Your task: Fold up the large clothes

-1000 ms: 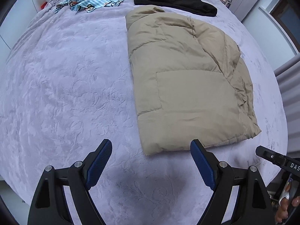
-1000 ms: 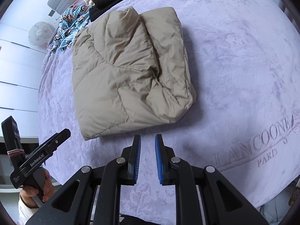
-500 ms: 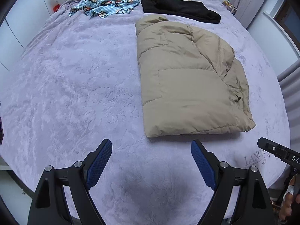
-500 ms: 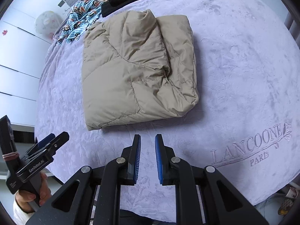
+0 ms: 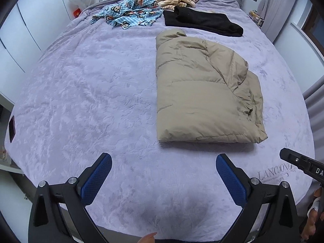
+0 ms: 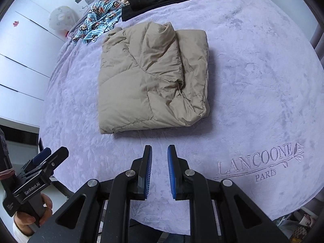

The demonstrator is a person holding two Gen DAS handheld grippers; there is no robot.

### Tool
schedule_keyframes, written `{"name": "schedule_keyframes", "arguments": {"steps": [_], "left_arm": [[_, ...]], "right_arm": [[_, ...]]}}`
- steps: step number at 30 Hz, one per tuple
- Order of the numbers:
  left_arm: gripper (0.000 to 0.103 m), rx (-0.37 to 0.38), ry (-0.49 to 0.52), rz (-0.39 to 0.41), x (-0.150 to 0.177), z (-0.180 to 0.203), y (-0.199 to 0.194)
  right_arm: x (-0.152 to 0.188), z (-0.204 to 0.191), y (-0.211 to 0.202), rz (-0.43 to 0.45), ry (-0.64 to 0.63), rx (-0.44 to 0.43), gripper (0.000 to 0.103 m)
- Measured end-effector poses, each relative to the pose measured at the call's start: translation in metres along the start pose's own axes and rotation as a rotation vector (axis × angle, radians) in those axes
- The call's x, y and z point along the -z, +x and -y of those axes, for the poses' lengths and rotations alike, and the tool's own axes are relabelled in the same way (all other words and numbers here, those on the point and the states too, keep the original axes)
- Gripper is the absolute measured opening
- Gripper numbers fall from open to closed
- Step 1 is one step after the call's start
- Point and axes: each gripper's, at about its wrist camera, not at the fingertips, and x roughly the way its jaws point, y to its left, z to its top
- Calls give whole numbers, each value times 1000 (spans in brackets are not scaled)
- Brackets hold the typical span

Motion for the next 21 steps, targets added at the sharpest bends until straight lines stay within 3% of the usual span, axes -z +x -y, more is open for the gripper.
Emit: {"name": "schedule_keyframes", "arguments": {"steps": [1, 2, 3, 5, 12, 21], "left_arm": [[103, -11, -3, 6, 0, 1, -3], [103, -20, -5, 15, 0, 1, -7], [103, -18, -9, 25, 0, 1, -10], [103, -3, -32, 42, -2, -2, -17], [103, -30, -50, 84, -10, 0, -37], [103, -44, -42, 149, -20, 9, -63]], "right_arm": [[0, -1, -3, 5, -7, 7, 22], [0, -3, -7, 14, -17, 20, 38], [0, -4, -11, 26, -27, 39, 64], [1, -10, -22, 69, -54, 74, 80], [-3, -20, -50, 148, -85, 132, 86], [-10, -38, -92, 320, -136, 187, 89]]}}
